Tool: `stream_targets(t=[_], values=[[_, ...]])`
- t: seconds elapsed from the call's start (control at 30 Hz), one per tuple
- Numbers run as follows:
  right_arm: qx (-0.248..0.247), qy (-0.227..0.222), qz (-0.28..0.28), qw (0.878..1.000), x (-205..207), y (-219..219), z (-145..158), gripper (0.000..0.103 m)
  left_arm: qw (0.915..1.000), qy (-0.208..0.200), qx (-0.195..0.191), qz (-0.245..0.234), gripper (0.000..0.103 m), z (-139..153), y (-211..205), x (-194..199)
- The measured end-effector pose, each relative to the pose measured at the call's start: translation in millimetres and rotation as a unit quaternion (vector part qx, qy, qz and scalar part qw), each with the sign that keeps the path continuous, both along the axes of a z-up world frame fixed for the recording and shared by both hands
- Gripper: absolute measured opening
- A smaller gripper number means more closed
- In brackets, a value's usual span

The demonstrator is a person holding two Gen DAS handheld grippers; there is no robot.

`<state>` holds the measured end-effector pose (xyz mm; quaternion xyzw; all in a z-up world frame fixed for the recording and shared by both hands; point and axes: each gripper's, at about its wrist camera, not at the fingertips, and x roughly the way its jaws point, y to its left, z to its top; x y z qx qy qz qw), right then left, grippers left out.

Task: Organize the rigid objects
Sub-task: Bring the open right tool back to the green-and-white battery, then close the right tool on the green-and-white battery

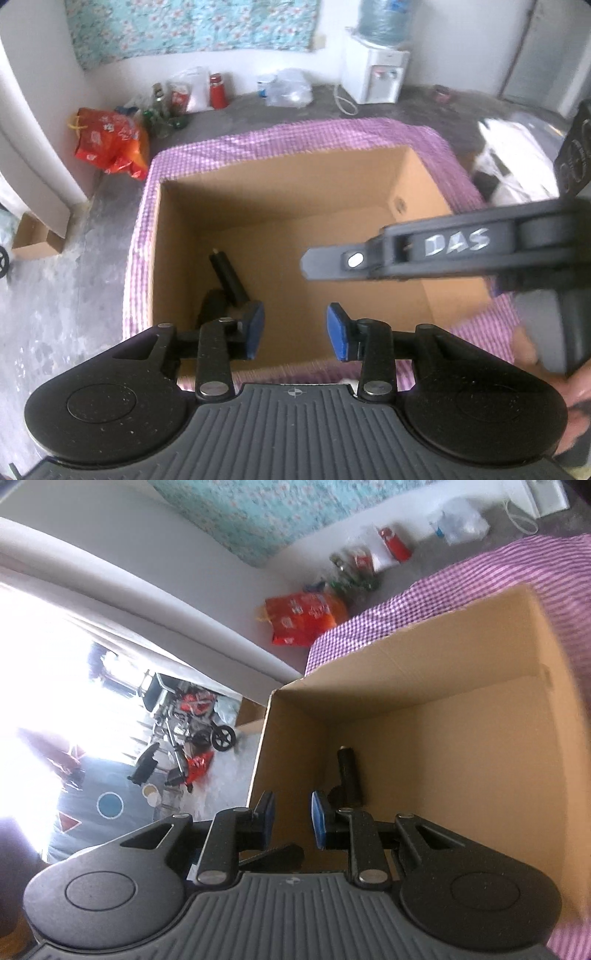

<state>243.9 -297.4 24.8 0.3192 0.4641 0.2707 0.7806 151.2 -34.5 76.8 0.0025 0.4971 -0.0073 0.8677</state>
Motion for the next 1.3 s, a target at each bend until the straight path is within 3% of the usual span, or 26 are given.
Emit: stream_targets(t=[0.23,0.43,0.67,1.3], values=[[-0.028,-0.002,-0.038,0.999,-76,-28,-4,0.024,0.9991,0.007,-0.023,-0.035,0.037,-18,-16,-46],[-0.078,0.051,-0.049,0.994,-107,-28,-46,0.024,0.9972,0.034,-0.027,-0.06,0.037,-65,-34,-61],[-0.091,0.086,-0.051,0.991,-107,-16,-90,0.024,0.9958,0.059,0.001,-0.071,0.037,-105,-52,-58],[-0.059,0.115,-0.046,0.991,-103,-7,-127,0.024,0.9905,0.099,0.043,-0.085,0.027,-150,-72,-39]])
